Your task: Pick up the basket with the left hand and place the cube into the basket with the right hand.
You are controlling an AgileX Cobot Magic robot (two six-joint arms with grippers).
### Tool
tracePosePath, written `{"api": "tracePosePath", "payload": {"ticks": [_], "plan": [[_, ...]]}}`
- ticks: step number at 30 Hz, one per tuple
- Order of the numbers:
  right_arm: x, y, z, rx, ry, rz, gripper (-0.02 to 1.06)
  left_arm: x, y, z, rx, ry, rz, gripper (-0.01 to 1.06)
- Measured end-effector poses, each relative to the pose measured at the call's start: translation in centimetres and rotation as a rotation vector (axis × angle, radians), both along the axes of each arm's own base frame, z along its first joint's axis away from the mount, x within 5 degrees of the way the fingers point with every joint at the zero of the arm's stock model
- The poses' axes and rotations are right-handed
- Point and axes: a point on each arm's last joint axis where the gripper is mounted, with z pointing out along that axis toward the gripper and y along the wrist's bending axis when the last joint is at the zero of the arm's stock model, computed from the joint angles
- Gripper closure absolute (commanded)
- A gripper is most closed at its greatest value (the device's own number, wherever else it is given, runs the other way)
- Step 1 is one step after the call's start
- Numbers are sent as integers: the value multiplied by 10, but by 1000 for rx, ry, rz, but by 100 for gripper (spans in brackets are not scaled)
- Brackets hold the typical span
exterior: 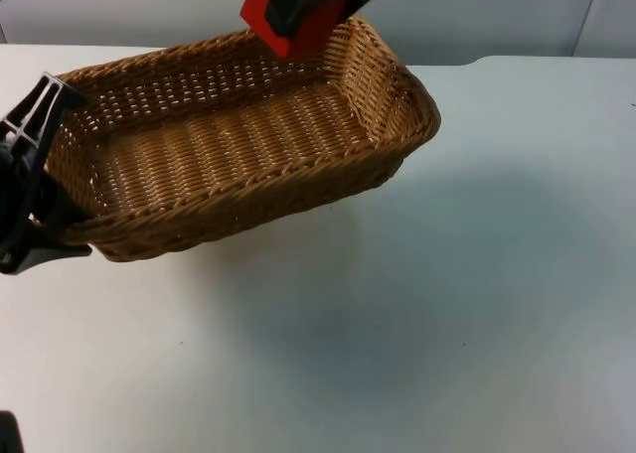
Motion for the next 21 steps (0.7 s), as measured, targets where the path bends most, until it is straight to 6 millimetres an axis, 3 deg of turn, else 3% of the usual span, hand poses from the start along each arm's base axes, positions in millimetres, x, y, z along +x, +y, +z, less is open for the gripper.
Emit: {"api": "tracePosePath", "payload": {"ticks": [7,8,10,11,15,21], "plan": [[5,-1,-16,-63,8,8,92,0,0,0,1,0,-1,105],[6,-2,-18,-78,5,10,88,0,0,0,1,0,-1,105],[7,-2,-21,-91,3,13,69,0,0,0,1,0,-1,105],[8,-2,-23,-99,3,14,69,0,0,0,1,0,-1,105],[10,-1,-27,-104,-5,12,39,0,0,0,5,-1,-7,105],[15,2,-25,-60,-50,-29,37,-1,1,-1,16,0,-10,105]]}}
